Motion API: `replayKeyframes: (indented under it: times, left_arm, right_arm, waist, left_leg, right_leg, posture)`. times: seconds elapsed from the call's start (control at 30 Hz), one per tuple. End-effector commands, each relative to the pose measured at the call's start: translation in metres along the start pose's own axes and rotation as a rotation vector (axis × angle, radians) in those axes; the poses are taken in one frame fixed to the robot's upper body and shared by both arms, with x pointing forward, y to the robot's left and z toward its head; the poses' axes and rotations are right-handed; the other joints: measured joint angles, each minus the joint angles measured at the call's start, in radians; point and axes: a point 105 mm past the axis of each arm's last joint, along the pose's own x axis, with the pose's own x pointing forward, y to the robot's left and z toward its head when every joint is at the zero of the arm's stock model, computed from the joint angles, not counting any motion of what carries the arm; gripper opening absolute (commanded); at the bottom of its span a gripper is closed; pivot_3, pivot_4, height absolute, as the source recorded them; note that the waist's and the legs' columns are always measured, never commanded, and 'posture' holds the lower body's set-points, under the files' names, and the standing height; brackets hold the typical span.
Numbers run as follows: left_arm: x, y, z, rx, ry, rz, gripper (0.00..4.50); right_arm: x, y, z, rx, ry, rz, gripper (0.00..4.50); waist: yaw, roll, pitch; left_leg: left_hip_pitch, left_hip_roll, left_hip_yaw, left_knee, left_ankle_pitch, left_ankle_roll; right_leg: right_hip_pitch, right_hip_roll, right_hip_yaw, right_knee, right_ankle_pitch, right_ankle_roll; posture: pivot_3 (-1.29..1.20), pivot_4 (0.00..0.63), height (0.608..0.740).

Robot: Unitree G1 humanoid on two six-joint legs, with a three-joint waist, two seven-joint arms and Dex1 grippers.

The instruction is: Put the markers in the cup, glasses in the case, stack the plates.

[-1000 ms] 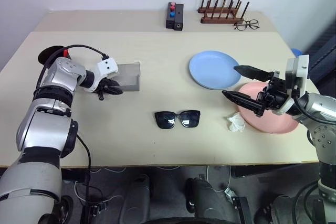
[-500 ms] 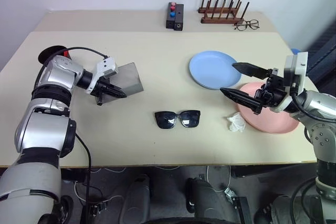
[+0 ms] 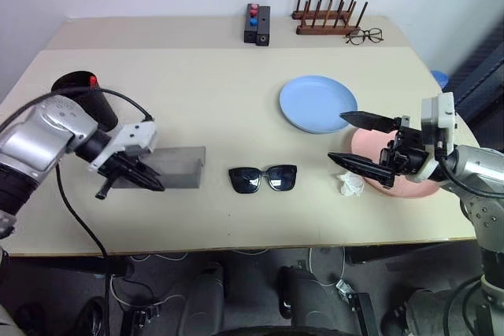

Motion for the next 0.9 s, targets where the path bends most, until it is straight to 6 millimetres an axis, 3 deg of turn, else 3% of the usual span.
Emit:
replayKeyframes:
  times: [0.03, 0.4, 0.63, 0.67, 0.77, 0.9]
  left_arm:
    - [-0.012, -0.007, -0.004, 0.053, 0.066, 0.041, 0.01]
    - [0.007, -0.022, -0.014, -0.003, 0.065, 0.074, 0.01]
    - [0.011, -0.024, -0.013, -0.021, 0.042, 0.08, 0.01]
    - [0.011, -0.024, -0.012, -0.031, 0.036, 0.082, 0.67]
    - [0.01, -0.02, -0.008, -0.034, 0.023, 0.099, 1.94]
    - [0.004, -0.017, -0.004, -0.02, 0.02, 0.101, 3.98]
  right_arm:
    - [-0.001, 0.017, 0.011, -0.048, 0.003, 0.084, 4.5]
    - [-0.001, 0.032, 0.01, -0.027, 0.008, 0.172, 4.5]
    - [0.002, 0.031, 0.012, -0.03, 0.006, 0.176, 4.5]
    - [0.002, 0.031, 0.012, -0.032, 0.006, 0.175, 4.5]
    - [0.003, 0.03, 0.012, -0.035, 0.004, 0.173, 4.5]
    - [0.004, 0.029, 0.013, -0.036, 0.002, 0.173, 4.5]
  waist:
    - [-0.003, 0.0, 0.0]
    - [-0.001, 0.0, 0.0]
    - [-0.003, 0.0, 0.0]
    - [-0.002, 0.0, 0.0]
    - [-0.002, 0.0, 0.0]
    - [-0.002, 0.0, 0.0]
  left_leg:
    - [0.0, 0.0, 0.0, 0.0, 0.0, 0.0]
    - [0.0, 0.0, 0.001, 0.0, 0.0, 0.0]
    - [0.0, 0.0, 0.001, -0.001, 0.0, 0.0]
    - [0.0, 0.0, 0.001, -0.001, 0.0, 0.0]
    - [0.0, 0.0, 0.001, -0.001, 0.0, 0.0]
    - [0.0, 0.0, 0.001, -0.001, 0.0, 0.0]
  right_leg:
    - [0.0, 0.0, 0.0, 0.0, 0.0, 0.0]
    - [-0.001, 0.0, 0.0, -0.001, 0.0, 0.0]
    - [-0.001, 0.0, 0.0, -0.001, 0.0, -0.001]
    - [-0.001, 0.0, 0.0, -0.001, 0.0, -0.001]
    - [-0.001, 0.0, 0.0, -0.001, 0.0, -0.001]
    - [-0.001, 0.0, 0.0, -0.001, 0.0, -0.001]
  posture:
    - [0.0, 0.15, 0.74]
    - [0.0, 0.15, 0.74]
    - [0.0, 0.15, 0.74]
    - [0.0, 0.15, 0.74]
    - [0.0, 0.15, 0.74]
    - [0.0, 0.15, 0.74]
